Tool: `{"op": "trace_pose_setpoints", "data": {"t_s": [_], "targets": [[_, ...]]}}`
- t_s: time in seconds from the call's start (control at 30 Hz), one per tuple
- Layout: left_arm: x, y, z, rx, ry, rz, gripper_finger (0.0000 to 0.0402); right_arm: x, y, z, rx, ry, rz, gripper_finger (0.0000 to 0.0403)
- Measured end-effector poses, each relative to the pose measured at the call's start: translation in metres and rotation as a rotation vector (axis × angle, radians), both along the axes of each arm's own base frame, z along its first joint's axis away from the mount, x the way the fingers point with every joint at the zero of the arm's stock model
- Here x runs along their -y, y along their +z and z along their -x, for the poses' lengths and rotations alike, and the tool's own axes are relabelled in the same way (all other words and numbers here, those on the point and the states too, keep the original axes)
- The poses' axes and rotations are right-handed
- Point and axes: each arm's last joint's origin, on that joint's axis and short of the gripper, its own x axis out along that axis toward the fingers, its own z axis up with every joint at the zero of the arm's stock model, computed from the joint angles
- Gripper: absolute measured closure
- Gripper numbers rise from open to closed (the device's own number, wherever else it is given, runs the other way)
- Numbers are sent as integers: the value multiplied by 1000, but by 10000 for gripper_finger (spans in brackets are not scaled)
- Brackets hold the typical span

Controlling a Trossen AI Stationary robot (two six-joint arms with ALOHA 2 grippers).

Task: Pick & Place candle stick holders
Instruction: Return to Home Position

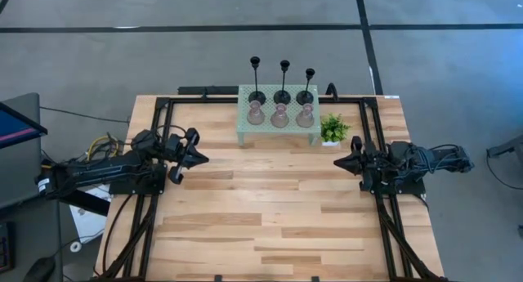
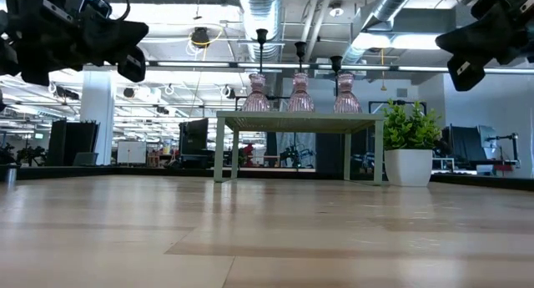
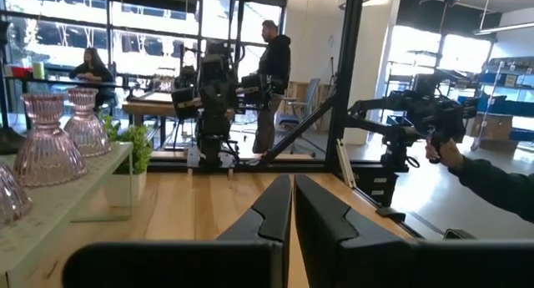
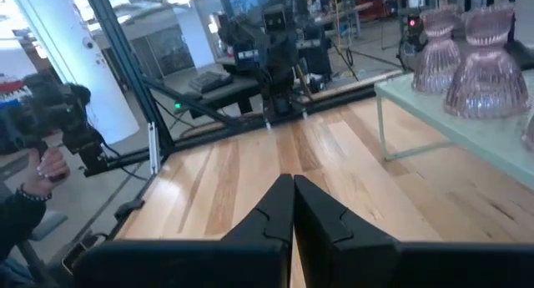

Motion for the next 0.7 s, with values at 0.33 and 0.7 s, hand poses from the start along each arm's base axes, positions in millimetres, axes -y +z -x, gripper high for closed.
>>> {"op": "trace_pose_setpoints", "data": {"t_s": [0.33, 0.7], "targets": [[0, -2, 0, -26, -9, 26, 385, 0, 13, 0, 134, 1, 96, 403], [1, -2, 0, -36, -31, 31, 385, -2, 15, 0, 158, 66, 120, 403]]}}
